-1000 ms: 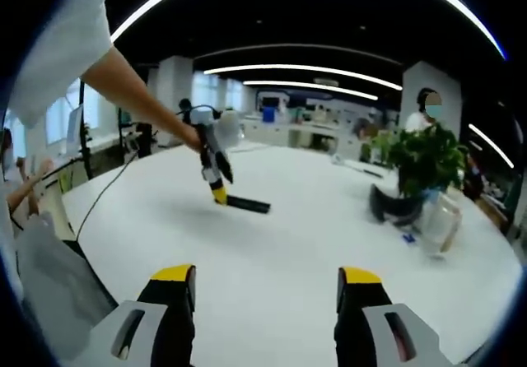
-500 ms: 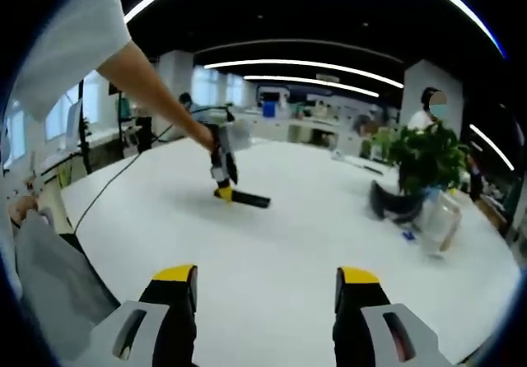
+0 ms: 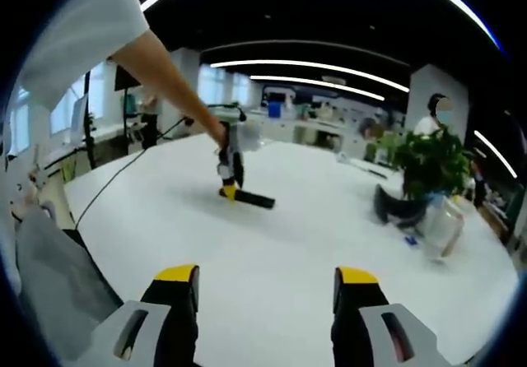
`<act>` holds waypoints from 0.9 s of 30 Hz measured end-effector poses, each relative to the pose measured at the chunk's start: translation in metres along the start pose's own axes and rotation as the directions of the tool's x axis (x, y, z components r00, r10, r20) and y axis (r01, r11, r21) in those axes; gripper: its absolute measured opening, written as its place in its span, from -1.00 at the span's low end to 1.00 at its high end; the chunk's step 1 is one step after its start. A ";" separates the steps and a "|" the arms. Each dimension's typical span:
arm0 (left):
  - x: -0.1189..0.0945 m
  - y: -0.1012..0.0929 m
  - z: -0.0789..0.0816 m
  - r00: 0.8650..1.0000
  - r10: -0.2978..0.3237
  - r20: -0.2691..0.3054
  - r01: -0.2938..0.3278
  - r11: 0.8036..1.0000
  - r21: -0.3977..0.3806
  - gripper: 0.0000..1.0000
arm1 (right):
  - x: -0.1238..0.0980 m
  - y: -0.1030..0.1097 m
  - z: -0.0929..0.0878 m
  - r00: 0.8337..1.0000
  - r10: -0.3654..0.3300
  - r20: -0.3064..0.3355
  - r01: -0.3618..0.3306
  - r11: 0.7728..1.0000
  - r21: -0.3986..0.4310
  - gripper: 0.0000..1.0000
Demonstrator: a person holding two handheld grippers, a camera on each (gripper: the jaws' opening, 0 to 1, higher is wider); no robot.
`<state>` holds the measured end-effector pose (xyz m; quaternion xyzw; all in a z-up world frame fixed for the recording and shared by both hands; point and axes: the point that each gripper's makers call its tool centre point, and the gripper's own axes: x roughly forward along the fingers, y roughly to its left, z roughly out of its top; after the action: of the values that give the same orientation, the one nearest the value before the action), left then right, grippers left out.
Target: Press the specified remote control buttons in sequence, fully releasing each button before pressing the next.
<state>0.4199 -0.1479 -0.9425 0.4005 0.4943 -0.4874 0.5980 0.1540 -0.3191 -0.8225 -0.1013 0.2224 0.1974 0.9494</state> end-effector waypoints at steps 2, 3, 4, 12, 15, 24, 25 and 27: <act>0.000 -0.003 -0.001 1.000 0.002 -0.013 -0.001 1.000 0.016 -0.30 | 0.000 0.001 0.001 1.000 0.002 0.004 -0.002 1.000 -0.004 0.28; 0.000 -0.004 -0.002 1.000 0.001 -0.015 -0.001 1.000 0.018 -0.35 | -0.001 0.001 0.001 1.000 0.003 0.007 -0.003 1.000 -0.005 0.28; 0.001 -0.004 -0.003 1.000 0.005 -0.027 -0.004 1.000 0.022 -0.43 | -0.001 0.002 0.002 1.000 0.005 0.008 -0.005 1.000 -0.005 0.28; 0.000 -0.007 -0.005 0.999 0.021 -0.042 -0.020 0.999 0.027 -0.53 | -0.002 0.002 0.003 1.000 0.009 0.014 -0.008 1.000 -0.004 0.25; 0.001 -0.009 -0.005 0.999 0.024 -0.039 -0.024 0.999 0.023 -0.53 | -0.002 0.002 0.003 1.000 0.008 0.015 -0.008 1.000 -0.003 0.23; 0.002 -0.019 -0.006 0.998 0.027 -0.056 -0.027 1.000 -0.009 -0.54 | -0.002 0.001 0.004 1.000 0.006 0.023 -0.006 1.000 -0.001 0.22; 0.002 -0.022 -0.006 0.998 0.026 -0.061 -0.027 1.000 -0.005 -0.54 | -0.002 0.001 0.004 1.000 0.006 0.023 -0.006 1.000 0.001 0.21; 0.003 -0.027 -0.007 0.997 0.028 -0.072 -0.027 1.000 0.014 -0.54 | -0.002 0.000 0.005 1.000 0.004 0.027 -0.004 1.000 0.002 0.20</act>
<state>0.3918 -0.1477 -0.9461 0.4284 0.5071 -0.4675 0.5838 0.1535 -0.3182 -0.8173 -0.0972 0.2102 0.2006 0.9519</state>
